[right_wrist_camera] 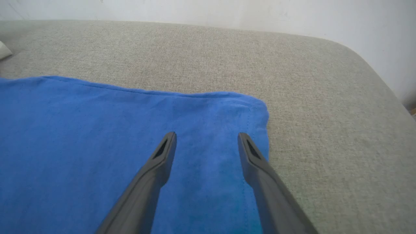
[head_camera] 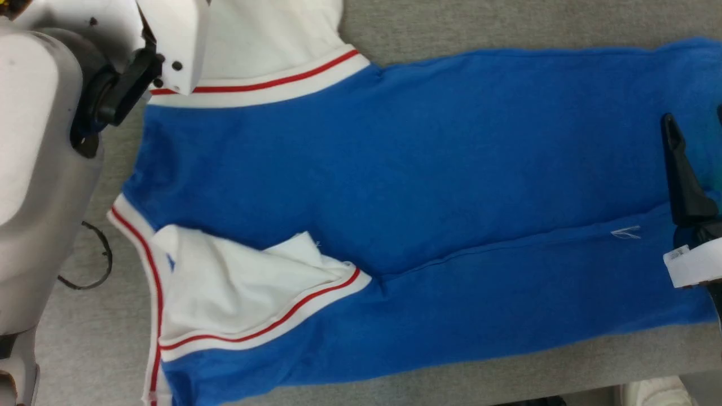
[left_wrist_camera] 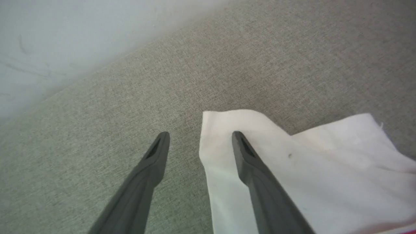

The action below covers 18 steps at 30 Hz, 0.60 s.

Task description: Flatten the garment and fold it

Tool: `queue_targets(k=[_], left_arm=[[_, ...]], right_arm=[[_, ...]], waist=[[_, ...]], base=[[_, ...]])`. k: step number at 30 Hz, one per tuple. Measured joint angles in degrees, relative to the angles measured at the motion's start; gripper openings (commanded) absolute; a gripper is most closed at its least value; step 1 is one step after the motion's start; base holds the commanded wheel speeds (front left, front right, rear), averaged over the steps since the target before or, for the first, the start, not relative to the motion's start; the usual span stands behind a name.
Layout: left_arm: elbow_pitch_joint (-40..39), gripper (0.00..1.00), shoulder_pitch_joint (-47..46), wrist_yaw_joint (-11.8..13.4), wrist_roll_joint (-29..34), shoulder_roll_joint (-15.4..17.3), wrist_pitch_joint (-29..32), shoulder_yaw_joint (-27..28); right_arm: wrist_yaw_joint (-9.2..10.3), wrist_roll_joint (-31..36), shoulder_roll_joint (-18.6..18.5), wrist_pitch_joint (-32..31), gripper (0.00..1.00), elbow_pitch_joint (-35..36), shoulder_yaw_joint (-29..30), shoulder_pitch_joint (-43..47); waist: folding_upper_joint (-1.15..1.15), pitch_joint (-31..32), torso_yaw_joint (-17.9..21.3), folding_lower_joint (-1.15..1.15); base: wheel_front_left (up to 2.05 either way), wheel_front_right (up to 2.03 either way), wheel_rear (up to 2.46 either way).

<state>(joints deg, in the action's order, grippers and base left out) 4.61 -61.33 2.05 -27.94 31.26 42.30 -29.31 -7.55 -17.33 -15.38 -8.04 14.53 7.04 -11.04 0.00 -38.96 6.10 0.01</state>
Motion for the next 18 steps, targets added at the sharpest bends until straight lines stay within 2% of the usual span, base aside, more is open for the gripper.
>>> queue_targets(k=[4, 5, 6, 10, 18], left_arm=[[1.7, 1.00, 0.0, 0.0, -1.4, -0.1, 0.9, 0.1], [1.8, 0.24, 0.0, -0.1, -1.8, 0.0, 1.6, 0.1], [1.7, 0.00, -0.1, -0.5, -2.3, 0.3, 2.2, 0.2], [1.3, 0.00, -0.3, -1.5, -4.0, 0.7, 2.7, 0.4], [2.1, 0.00, 3.6, -1.7, -2.8, 1.3, -2.6, -0.5]], right_arm=[[0.00, -0.2, 0.0, 0.3, 1.00, -0.8, 0.2, -0.2], [0.00, -0.2, 0.0, 0.3, 1.00, -0.9, 0.2, -0.2], [0.00, -0.2, 0.0, 0.3, 1.00, -0.9, 0.3, -0.2], [0.00, -0.2, -0.5, 0.3, 1.00, -0.7, 0.8, -0.5], [0.00, -1.0, -3.2, -1.5, 1.00, 1.9, 1.2, -3.2]], waist=[[0.00, -1.4, 1.5, 0.00], [0.00, -1.7, 1.8, 0.00], [0.00, -1.9, 2.1, -0.01], [0.00, -2.0, 2.8, -0.01], [0.00, 1.5, 2.4, -0.01]], base=[[0.00, 0.00, 0.00], [0.00, 0.00, 0.00], [0.00, 0.00, 0.00], [0.00, 0.00, 0.00], [0.00, 0.00, 0.00]])
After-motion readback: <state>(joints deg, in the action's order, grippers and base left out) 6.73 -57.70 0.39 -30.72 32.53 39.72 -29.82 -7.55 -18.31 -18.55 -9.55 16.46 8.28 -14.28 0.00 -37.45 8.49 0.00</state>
